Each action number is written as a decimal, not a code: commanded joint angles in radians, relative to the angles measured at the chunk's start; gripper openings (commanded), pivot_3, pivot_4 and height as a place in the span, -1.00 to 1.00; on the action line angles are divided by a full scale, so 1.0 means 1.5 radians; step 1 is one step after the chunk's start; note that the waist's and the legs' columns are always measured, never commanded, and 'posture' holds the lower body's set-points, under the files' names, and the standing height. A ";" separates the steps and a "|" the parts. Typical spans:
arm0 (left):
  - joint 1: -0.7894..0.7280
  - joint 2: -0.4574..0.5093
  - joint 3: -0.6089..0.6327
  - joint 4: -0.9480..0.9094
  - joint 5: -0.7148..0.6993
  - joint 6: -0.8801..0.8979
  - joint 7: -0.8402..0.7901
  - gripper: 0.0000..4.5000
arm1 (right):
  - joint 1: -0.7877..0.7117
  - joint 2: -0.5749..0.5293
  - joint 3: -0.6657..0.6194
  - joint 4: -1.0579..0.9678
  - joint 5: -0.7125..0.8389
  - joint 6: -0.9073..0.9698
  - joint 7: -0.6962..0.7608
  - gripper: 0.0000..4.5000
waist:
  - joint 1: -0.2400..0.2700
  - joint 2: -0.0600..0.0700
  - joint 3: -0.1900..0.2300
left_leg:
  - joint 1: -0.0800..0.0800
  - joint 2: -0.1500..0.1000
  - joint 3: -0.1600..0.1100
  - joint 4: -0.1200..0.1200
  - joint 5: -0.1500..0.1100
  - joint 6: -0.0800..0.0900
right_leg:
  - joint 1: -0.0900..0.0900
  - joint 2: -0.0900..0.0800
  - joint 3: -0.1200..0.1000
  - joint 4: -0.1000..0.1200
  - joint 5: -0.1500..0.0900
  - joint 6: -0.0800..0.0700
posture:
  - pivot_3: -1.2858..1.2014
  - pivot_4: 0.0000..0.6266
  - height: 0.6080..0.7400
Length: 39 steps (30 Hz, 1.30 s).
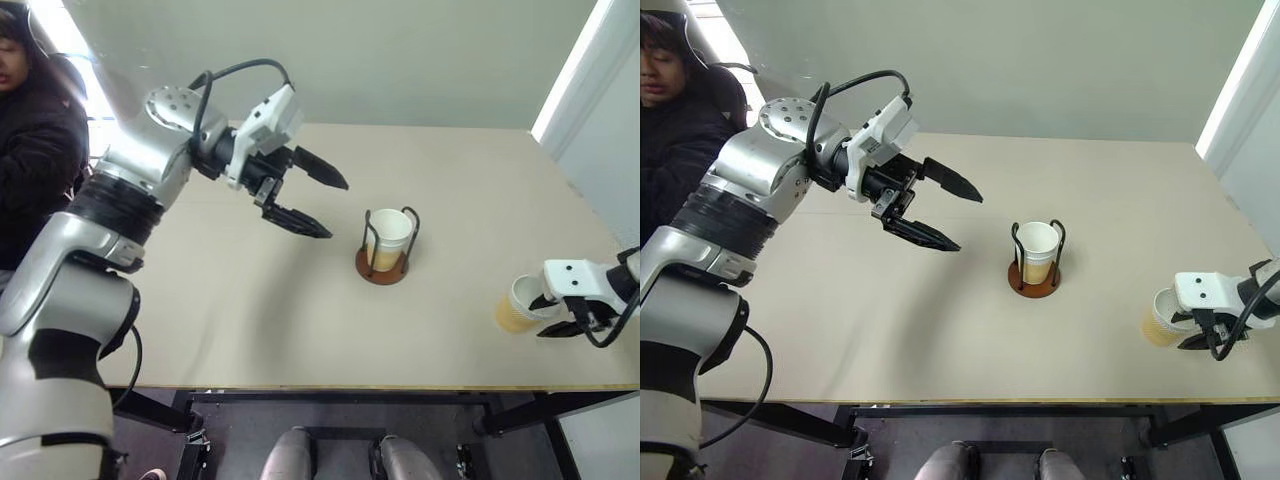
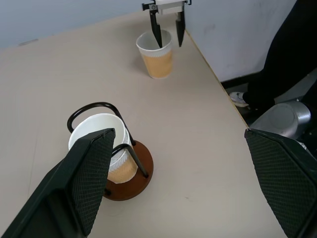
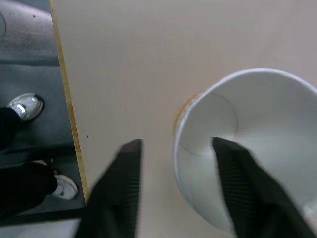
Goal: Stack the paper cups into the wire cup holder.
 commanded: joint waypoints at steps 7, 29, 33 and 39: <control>-0.003 0.022 0.009 0.004 0.004 -0.037 -0.019 1.00 | -0.042 0.006 0.010 0.021 -0.034 -0.025 0.003 -0.98 | 0.000 0.000 0.000 | 0.000 0.000 -0.001 0.000 0.000 0.000 | 0.000 0.000 0.000 0.000 0.000 0.000 | 0.03 -0.52 1.00; 0.042 0.022 0.033 0.199 0.079 -0.129 -0.019 1.00 | -0.283 0.075 0.055 -0.016 -0.082 0.016 0.038 -0.98 | -0.004 0.000 0.000 | 0.000 0.000 -0.001 -0.002 -0.002 -0.001 | -0.002 0.000 0.000 0.001 -0.002 -0.003 | 0.03 -0.52 1.00; 0.053 0.014 0.030 0.223 0.090 -0.151 -0.019 1.00 | -0.347 0.101 0.073 -0.011 -0.096 0.021 0.039 -0.98 | -0.003 0.000 0.000 | -0.001 0.000 -0.001 -0.002 -0.002 -0.001 | -0.004 0.000 -0.001 0.001 -0.002 -0.004 | 0.03 -0.52 1.00; 0.051 -0.001 0.031 0.259 0.101 -0.172 -0.019 1.00 | -0.429 0.141 0.088 0.013 -0.117 0.021 0.033 -0.98 | -0.004 0.000 0.000 | -0.002 0.000 -0.001 -0.003 -0.002 -0.001 | -0.005 0.000 -0.001 0.001 -0.003 -0.004 | 0.03 -0.52 1.00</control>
